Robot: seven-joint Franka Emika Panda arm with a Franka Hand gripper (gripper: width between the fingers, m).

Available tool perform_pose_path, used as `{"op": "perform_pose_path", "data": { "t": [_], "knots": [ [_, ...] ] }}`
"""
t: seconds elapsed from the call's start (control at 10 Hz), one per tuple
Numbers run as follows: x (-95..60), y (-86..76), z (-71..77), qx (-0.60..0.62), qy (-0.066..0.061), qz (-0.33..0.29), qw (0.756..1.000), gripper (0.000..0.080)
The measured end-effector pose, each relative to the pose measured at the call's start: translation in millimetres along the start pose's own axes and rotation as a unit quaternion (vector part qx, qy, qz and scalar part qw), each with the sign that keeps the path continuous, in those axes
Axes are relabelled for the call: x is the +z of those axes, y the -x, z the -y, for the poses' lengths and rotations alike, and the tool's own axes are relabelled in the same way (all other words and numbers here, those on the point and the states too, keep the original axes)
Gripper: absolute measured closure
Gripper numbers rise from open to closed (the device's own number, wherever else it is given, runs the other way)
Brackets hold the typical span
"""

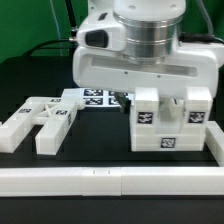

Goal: Assemble chair

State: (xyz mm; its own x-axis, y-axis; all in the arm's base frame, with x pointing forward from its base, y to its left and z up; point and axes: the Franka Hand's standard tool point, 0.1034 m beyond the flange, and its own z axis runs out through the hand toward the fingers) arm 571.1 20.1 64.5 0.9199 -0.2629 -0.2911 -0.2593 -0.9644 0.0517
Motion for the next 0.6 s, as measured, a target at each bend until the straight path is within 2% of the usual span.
{"op": "perform_pose_path", "data": {
  "t": [0.1, 0.2, 0.3, 0.4, 0.5, 0.6],
  "knots": [
    [-4.8, 9.8, -8.5, 0.004, 0.010, 0.062, 0.998, 0.0469],
    [-12.4, 3.6, -14.3, 0.007, 0.012, 0.085, 0.996, 0.0469],
    [-13.8, 6.9, -19.8, 0.008, 0.009, 0.126, 0.992, 0.0469],
    [-10.2, 5.2, -23.0, 0.011, 0.014, 0.151, 0.988, 0.0469],
    [-7.2, 13.5, -27.1, 0.011, 0.025, 0.210, 0.977, 0.0469],
    [-4.0, 12.4, -30.2, 0.012, 0.030, 0.240, 0.970, 0.0469]
  ]
}}
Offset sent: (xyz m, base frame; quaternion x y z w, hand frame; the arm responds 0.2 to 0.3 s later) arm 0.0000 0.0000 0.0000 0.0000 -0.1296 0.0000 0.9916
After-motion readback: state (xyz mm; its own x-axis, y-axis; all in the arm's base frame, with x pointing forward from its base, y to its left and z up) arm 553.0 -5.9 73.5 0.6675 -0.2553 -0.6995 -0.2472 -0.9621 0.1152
